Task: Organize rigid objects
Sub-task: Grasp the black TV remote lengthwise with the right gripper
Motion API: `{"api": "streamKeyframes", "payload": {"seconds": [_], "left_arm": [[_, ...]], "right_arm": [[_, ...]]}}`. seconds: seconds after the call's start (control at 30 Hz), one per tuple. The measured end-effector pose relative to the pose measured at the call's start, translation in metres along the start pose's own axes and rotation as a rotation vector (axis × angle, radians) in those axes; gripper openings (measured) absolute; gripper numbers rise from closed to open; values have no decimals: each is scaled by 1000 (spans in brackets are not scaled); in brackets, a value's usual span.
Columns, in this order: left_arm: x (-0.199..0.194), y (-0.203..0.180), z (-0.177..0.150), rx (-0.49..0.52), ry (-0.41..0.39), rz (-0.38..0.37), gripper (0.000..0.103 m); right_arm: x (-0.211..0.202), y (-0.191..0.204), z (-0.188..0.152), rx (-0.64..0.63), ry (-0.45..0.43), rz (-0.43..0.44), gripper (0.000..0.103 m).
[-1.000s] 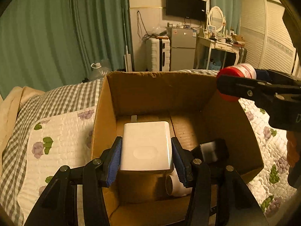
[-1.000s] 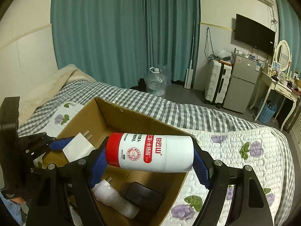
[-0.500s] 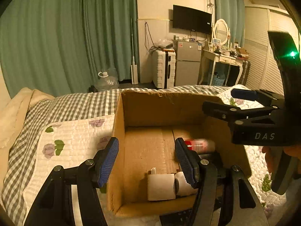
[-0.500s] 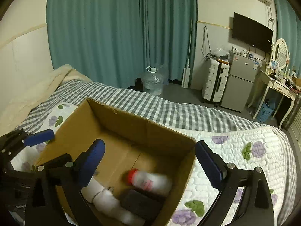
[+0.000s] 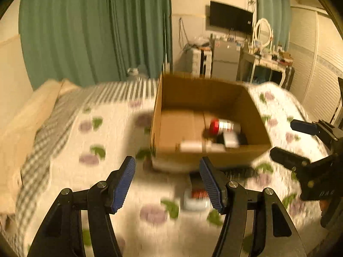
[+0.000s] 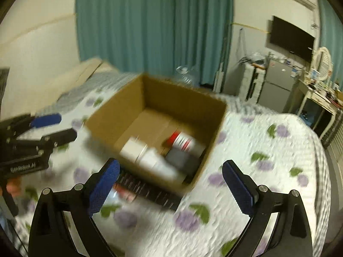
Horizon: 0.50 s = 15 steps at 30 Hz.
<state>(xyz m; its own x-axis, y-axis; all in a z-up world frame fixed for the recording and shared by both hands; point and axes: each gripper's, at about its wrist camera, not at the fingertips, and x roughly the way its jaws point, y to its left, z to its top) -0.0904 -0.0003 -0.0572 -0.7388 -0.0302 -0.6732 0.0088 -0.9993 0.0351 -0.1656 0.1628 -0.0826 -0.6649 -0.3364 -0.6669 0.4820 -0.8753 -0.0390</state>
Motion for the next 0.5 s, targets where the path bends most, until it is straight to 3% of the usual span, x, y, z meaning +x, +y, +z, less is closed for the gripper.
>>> {"api": "streamKeyframes", "payload": {"seconds": [0.1,0.23,0.4,0.5], "left_arm": [[13,0,-21,-7,46,29,65],[41,3,-40,-15,117,47,65],[54,12,-48,-45,146,47,65],[56,15,-48,-59,154,41,65]], "right_arm": [[23,25,-18,-108,53,25,97],[54,47,-29,-253,132,-7,72],[87,58,-35,-346,191,-28,56],[93,56,-32,-347,193,-26,55]]}}
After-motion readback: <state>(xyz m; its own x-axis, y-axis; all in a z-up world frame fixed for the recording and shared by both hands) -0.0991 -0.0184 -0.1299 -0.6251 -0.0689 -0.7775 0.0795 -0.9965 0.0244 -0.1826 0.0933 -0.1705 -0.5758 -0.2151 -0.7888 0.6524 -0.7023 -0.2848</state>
